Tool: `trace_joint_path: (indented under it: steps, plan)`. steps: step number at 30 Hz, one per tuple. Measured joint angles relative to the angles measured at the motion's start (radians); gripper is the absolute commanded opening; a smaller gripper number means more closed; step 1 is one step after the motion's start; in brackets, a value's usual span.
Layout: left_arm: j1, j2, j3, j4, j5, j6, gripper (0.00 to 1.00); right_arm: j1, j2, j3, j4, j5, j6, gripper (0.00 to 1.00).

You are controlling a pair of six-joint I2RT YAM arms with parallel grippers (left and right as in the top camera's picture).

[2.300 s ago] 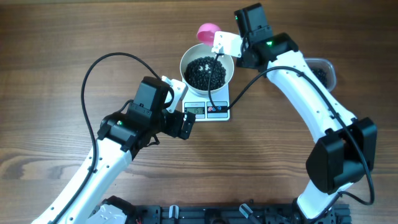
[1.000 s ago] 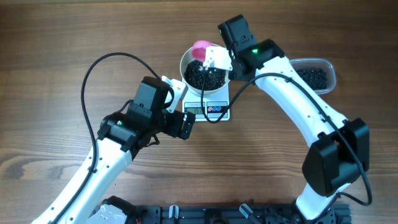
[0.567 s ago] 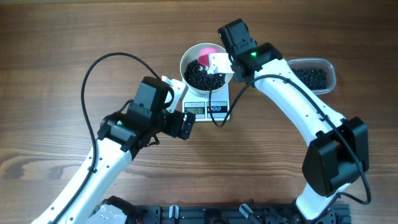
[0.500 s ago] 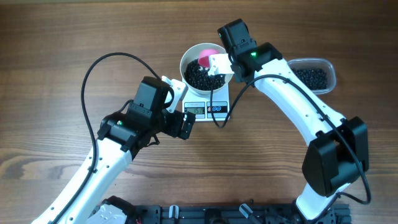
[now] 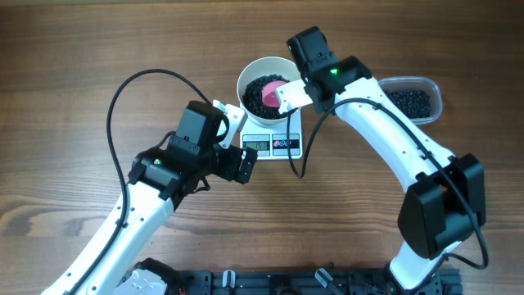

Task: Scoop item into bowl and weigh 150g on scale
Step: 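Lower the pink scoop down into the white bowl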

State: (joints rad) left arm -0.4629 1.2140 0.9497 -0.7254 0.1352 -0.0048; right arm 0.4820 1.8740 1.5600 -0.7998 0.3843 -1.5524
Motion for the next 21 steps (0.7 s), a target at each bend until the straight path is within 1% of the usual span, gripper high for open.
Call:
trace_joint_path:
  steps: [9,21]
  plan:
    - [0.0,0.0,0.0,0.0,0.0,0.0,1.0,0.006,0.0,0.0,0.062,0.005,0.023,0.04]
    - [0.0,0.0,0.0,0.0,0.0,0.0,1.0,0.061,0.04,0.0,0.048,0.062,0.045,0.04]
